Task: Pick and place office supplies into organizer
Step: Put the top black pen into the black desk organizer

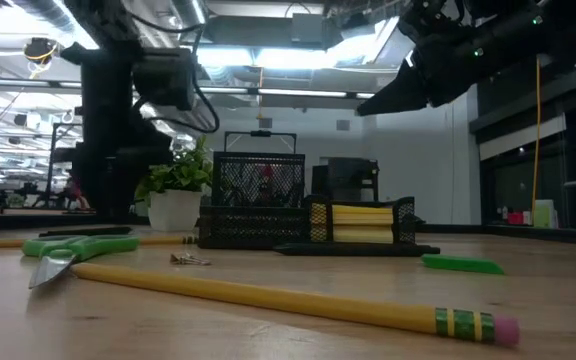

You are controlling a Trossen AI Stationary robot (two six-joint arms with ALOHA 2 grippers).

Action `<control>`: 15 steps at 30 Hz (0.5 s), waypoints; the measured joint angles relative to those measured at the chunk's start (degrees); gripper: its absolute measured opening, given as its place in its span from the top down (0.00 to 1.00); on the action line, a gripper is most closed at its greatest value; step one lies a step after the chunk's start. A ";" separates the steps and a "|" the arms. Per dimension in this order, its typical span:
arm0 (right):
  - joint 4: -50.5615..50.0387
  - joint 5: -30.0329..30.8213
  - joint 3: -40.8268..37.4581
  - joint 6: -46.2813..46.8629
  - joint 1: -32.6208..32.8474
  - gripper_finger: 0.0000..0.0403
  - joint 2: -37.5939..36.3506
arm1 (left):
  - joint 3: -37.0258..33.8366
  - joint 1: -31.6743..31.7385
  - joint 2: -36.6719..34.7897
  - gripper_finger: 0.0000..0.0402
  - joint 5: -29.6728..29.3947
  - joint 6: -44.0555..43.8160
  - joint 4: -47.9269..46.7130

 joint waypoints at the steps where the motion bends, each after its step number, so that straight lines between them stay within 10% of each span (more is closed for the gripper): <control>1: 0.00 0.00 0.00 0.00 0.00 0.98 0.00 | -0.58 0.22 0.00 0.58 0.17 0.00 0.44; 15: 0.09 0.00 0.00 0.00 0.00 0.98 0.00 | -4.50 2.75 -0.28 0.58 3.31 -0.94 5.21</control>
